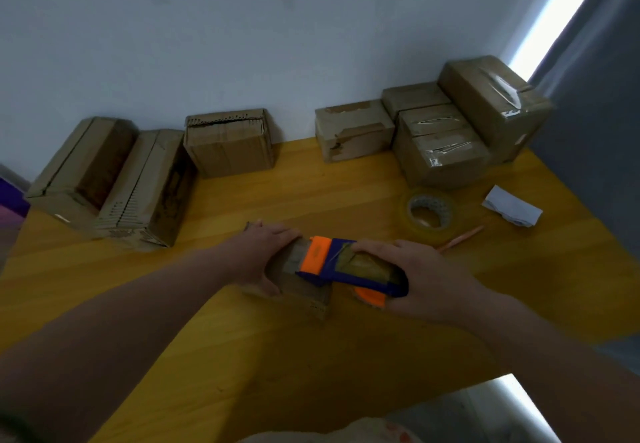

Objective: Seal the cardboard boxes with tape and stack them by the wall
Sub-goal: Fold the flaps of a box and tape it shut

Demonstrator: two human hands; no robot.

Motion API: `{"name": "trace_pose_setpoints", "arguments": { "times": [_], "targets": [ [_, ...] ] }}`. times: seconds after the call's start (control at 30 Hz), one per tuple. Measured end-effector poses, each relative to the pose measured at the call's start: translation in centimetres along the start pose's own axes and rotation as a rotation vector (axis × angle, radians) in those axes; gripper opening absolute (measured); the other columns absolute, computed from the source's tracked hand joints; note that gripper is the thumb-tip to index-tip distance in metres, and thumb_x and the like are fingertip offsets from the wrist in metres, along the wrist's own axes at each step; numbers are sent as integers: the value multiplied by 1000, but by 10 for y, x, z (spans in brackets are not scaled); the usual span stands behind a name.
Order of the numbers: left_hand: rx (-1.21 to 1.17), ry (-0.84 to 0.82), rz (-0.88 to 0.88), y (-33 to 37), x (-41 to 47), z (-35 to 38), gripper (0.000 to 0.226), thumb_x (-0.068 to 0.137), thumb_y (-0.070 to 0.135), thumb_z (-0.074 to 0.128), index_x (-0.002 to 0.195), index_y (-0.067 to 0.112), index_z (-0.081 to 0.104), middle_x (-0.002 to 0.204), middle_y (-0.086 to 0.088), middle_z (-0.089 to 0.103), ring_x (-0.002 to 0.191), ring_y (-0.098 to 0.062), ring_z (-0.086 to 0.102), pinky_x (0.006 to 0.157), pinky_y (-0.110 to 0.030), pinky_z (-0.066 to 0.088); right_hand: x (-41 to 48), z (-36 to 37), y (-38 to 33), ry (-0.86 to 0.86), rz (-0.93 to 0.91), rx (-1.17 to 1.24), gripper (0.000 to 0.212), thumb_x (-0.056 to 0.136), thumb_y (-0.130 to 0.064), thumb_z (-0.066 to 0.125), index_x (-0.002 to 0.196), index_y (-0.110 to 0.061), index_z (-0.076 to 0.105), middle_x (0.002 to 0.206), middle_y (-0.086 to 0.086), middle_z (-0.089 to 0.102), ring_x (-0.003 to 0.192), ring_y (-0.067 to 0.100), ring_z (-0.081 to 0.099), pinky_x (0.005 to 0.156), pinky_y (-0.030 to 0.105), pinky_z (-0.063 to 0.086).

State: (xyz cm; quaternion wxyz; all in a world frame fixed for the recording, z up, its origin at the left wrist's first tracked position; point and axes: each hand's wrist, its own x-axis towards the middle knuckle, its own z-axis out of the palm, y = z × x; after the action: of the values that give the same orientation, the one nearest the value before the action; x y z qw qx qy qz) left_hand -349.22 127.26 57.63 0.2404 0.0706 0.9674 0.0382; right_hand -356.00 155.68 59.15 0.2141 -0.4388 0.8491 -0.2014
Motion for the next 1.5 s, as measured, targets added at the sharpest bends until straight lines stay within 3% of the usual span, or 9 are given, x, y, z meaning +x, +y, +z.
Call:
{"name": "trace_pose_setpoints", "arguments": {
  "times": [0.27, 0.37, 0.43, 0.5, 0.6, 0.8, 0.9, 1.2, 1.5],
  "targets": [
    [-3, 35, 13, -3, -2, 7, 109, 71, 55, 74, 152, 22, 10, 156, 3, 16, 141, -18, 18, 116, -41, -1, -23, -11, 23, -84, 18, -111, 74, 81, -56, 68, 133, -65, 16, 115, -9, 50, 98, 4, 50, 80, 21, 49],
    [20, 93, 38, -5, -4, 14, 113, 71, 61, 70, 153, 20, 5, 159, 2, 9, 145, -18, 8, 116, -37, -3, -25, -5, 28, -66, 53, -69, 75, 81, -59, 67, 133, -68, 14, 117, -8, 49, 102, 6, 49, 83, 26, 50],
    [34, 107, 1, -6, -10, 23, 122, 69, 79, 53, 152, 15, -10, 160, -1, -14, 147, -20, -9, 113, -33, -13, -25, -2, 29, -52, 53, -53, 76, 80, -57, 68, 132, -69, 13, 117, -8, 48, 102, 7, 50, 82, 29, 53],
    [34, 144, -95, -6, -18, 34, 139, 49, 101, 15, 144, 9, -26, 150, -9, -34, 143, -23, -25, 112, -33, -17, -26, 1, 30, -48, 50, -37, 76, 80, -55, 69, 132, -67, 14, 117, -7, 48, 103, 8, 51, 80, 30, 55],
    [1, 165, -253, 1, -24, 44, 150, 31, 102, -9, 142, 3, -28, 144, -13, -39, 136, -23, -32, 114, -42, -13, -27, 10, 35, -28, 54, 11, 78, 78, -56, 71, 134, -66, 17, 117, -5, 49, 101, 8, 51, 79, 33, 55],
    [-23, 164, -273, 33, -14, 43, 150, 31, 101, -9, 145, 5, -27, 150, -15, -35, 142, -26, -27, 113, -40, -17, -27, 18, 40, 11, 49, 82, 77, 76, -58, 71, 135, -64, 23, 117, -4, 50, 98, 8, 55, 77, 32, 56],
    [-42, 140, -188, 56, -6, 44, 136, 46, 97, 13, 137, 8, -36, 143, -10, -44, 136, -21, -35, 110, -38, -22, -27, 20, 42, 25, 50, 83, 76, 76, -61, 69, 135, -65, 23, 120, -5, 50, 101, 8, 55, 78, 31, 56],
    [74, 167, -69, 75, 1, 41, 99, 89, 71, 30, 144, 13, -27, 145, -5, -37, 142, -19, -26, 118, -43, -13, -29, 29, 40, 75, 49, 126, 77, 74, -59, 71, 132, -70, 20, 124, -3, 51, 101, 11, 57, 79, 32, 56],
    [120, 157, 38, 58, 2, 44, 87, 76, 74, 0, 140, 23, -32, 148, 3, -36, 139, -14, -29, 116, -41, -16, -32, 38, 27, 93, 68, 120, 83, 77, -45, 73, 134, -67, 17, 116, -1, 49, 98, 14, 55, 79, 34, 55]
  ]
}}
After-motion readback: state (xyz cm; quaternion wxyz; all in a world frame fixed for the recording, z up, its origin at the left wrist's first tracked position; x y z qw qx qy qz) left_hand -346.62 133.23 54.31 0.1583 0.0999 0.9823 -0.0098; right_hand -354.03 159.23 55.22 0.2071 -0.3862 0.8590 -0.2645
